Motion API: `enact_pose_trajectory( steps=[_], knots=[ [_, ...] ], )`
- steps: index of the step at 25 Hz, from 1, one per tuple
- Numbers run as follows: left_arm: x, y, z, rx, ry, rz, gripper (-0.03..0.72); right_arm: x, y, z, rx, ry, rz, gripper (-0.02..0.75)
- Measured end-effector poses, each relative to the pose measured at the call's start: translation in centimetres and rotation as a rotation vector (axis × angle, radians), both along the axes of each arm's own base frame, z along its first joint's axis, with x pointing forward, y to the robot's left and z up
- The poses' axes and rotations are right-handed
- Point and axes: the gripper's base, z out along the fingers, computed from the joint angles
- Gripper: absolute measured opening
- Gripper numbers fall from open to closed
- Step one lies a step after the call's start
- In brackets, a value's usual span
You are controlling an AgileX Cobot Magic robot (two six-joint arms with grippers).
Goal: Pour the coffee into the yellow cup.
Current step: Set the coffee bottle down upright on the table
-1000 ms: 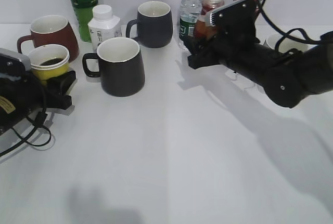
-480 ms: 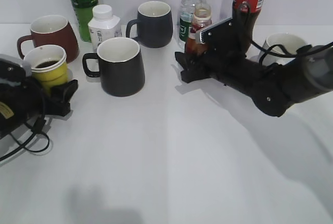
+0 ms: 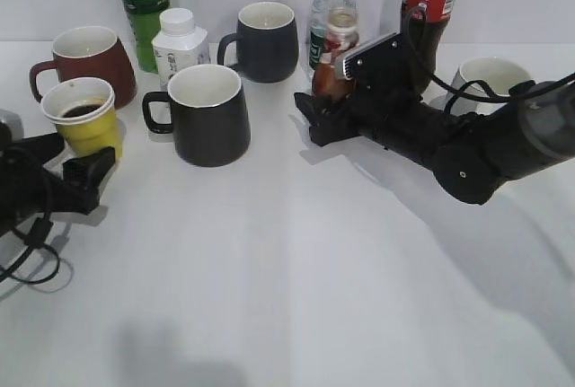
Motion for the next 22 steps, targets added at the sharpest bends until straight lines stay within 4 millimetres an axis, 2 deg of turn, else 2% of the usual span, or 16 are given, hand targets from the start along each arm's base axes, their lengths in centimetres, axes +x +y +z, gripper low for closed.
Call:
enact_pose_trajectory(
  steps=[3,9,17,22],
  knots=[
    [-0.8,0.2,0.6,-0.027,0.002,0.020,0.589,-0.1,0.0,-0.2,-0.020,0.043,-0.005,0.626],
    [-1.6,0.5,2.5,-0.074,-0.010,0.051,0.588,-1.5,0.0,0.9,-0.012,0.079,-0.015,0.626],
    [-2.6,0.9,4.4,-0.135,0.134,0.112,0.587,-3.4,-1.3,1.7,-0.037,0.190,-0.064,0.619],
    [-3.8,0.8,5.7,-0.147,0.218,0.141,0.586,-4.4,-2.1,2.8,-0.117,0.295,-0.087,0.605]
  ],
)
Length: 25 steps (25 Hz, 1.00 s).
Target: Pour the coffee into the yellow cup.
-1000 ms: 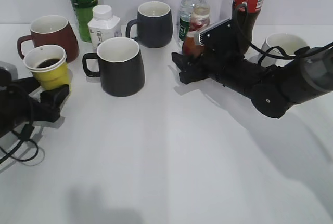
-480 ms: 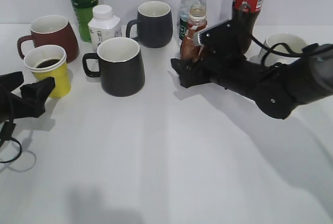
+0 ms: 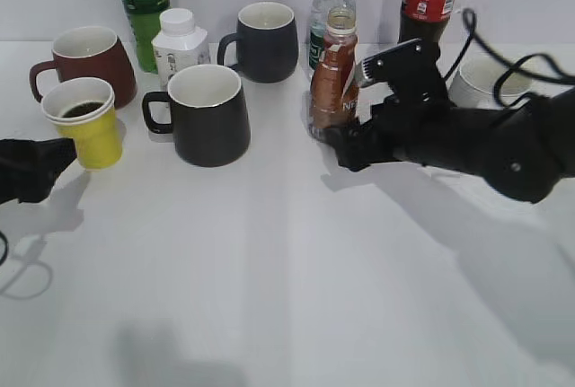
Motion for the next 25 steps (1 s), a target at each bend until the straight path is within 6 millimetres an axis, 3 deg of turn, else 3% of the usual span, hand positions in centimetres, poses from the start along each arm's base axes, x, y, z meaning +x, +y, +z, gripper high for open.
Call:
enact_pose_trajectory(
  steps=[5,10,14,18,22,25],
  knots=[
    [-0.7,0.6,1.6,0.049,0.129,0.052,0.552,-1.3,-0.2,2.3,-0.062,0.077,-0.013,0.582],
    [-1.0,1.3,4.2,0.063,0.313,0.144,0.546,-4.3,0.4,4.4,-0.194,0.216,0.011,0.575],
    [-2.3,1.6,6.3,0.063,0.518,0.196,0.545,-7.2,0.1,6.7,-0.272,0.331,0.004,0.575],
    [-4.9,1.9,8.8,0.103,0.685,0.184,0.545,-9.7,-1.7,9.4,-0.320,0.423,-0.035,0.575],
    [-8.6,2.4,10.4,0.221,0.781,0.074,0.543,-12.5,-3.8,12.0,-0.354,0.504,-0.068,0.575],
    [-11.8,2.6,11.8,0.235,0.738,0.015,0.534,-14.7,-5.1,14.1,-0.324,0.526,-0.080,0.575]
  ],
)
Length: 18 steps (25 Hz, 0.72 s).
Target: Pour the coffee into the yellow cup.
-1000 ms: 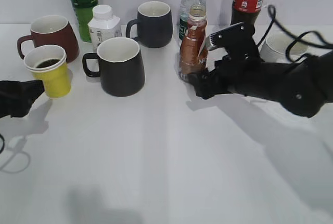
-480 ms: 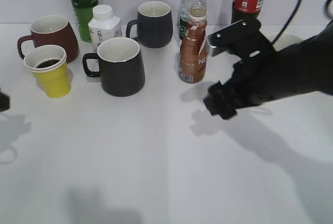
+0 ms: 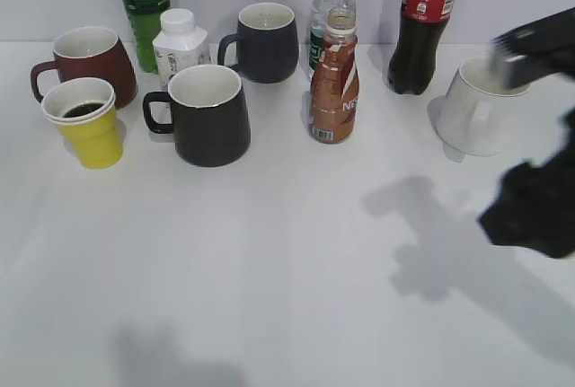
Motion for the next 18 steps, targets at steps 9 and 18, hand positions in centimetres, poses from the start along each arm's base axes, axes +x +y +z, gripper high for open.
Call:
enact_pose_trajectory(
  steps=[9,18],
  knots=[
    [-7.4,0.7,0.6,-0.061,-0.320,-0.081,0.495,-7.8,-5.2,1.9,0.104,-0.077,-0.013,0.575],
    [-9.2,1.3,-0.2,-0.023,-0.585,-0.115,0.491,-14.3,-9.8,1.4,0.244,-0.265,-0.010,0.575]
  ],
)
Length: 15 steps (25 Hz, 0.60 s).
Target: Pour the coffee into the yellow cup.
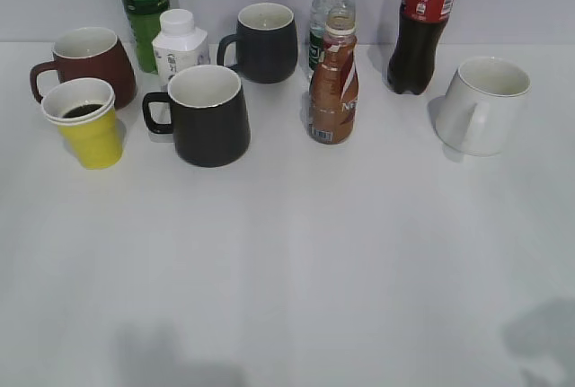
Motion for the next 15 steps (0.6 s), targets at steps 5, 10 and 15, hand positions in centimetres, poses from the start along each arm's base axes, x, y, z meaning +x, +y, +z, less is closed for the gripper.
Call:
enact_pose_trajectory(
  steps=[5,10,15],
  knots=[
    [0.0,0.0,0.0,0.004,-0.010,-0.003,0.491,-1.8,-1.9,-0.8,0.030,-0.150,-0.026,0.575],
    [0.0,0.0,0.0,0.004,-0.013,-0.004,0.491,-2.1,-2.1,-1.1,0.053,-0.196,-0.020,0.575],
    [0.0,0.0,0.0,0.005,-0.015,-0.004,0.491,-2.0,-2.1,-1.1,0.051,-0.198,-0.019,0.575]
  ],
)
